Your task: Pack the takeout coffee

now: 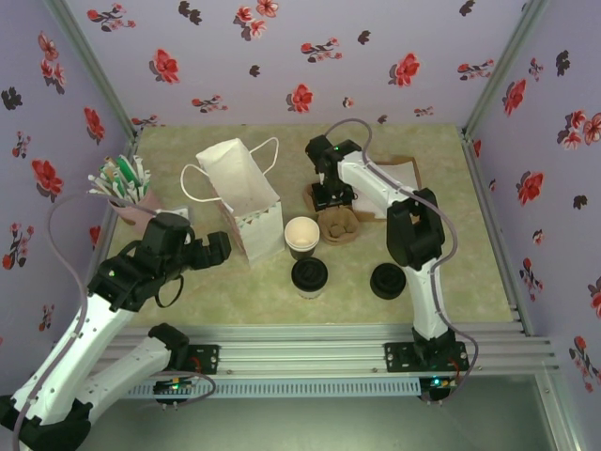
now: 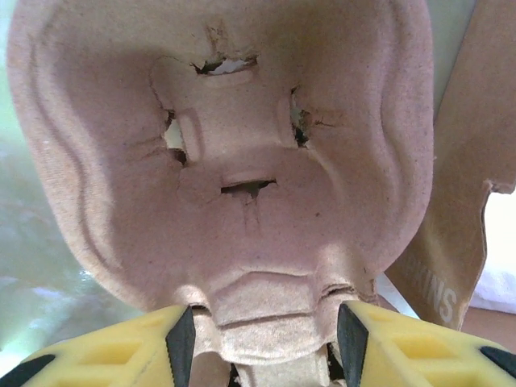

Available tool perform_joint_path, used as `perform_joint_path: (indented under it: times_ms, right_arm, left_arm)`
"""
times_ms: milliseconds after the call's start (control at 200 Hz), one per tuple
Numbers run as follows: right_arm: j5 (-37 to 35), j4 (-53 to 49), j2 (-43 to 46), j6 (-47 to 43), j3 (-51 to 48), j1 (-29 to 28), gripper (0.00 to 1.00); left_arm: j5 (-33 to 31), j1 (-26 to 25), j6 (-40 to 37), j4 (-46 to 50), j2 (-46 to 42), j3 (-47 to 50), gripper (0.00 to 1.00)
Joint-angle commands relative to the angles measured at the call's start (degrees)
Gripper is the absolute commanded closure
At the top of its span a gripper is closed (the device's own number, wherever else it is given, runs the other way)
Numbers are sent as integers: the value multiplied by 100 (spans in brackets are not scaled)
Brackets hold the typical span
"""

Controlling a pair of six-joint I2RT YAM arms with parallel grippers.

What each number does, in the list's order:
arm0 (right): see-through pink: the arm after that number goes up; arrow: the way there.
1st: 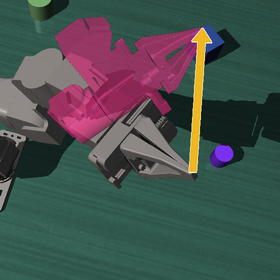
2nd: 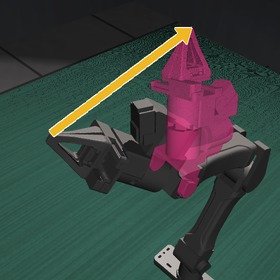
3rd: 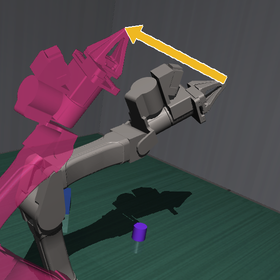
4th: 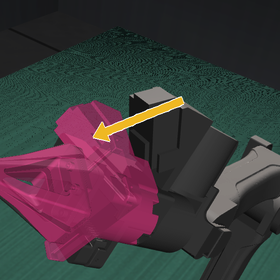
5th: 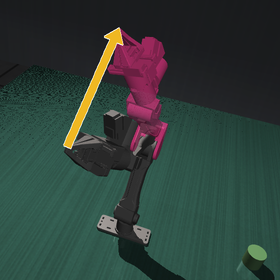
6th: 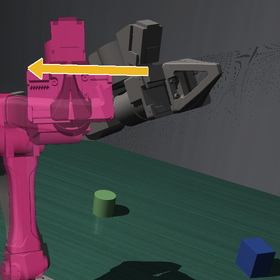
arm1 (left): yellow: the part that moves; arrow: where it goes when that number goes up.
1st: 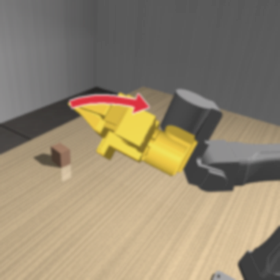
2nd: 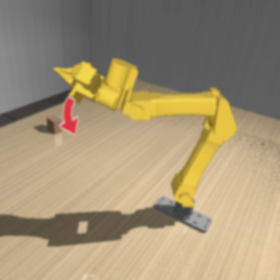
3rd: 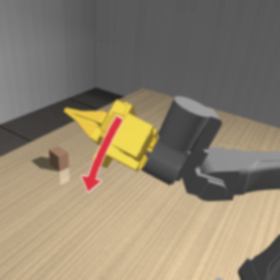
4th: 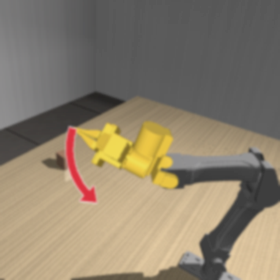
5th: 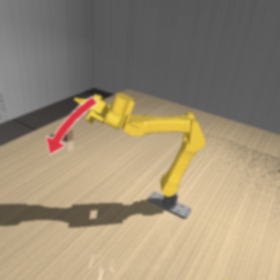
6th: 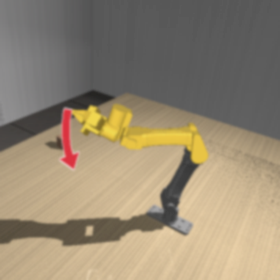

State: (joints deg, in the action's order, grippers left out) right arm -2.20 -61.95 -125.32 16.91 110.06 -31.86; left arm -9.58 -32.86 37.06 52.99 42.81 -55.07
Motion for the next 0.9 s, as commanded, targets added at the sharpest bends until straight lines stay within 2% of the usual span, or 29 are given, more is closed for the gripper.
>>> perform_joint_path:
  times_ms: [0,895]
  right_arm:
    - [-131,-212,-145,-121,173,41,48]
    - [4,-273,29,-153,209,40,58]
  left_arm:
    - [69,67,-133,-182,19,60,1]
    - [123,108,-98,-236,17,84,1]
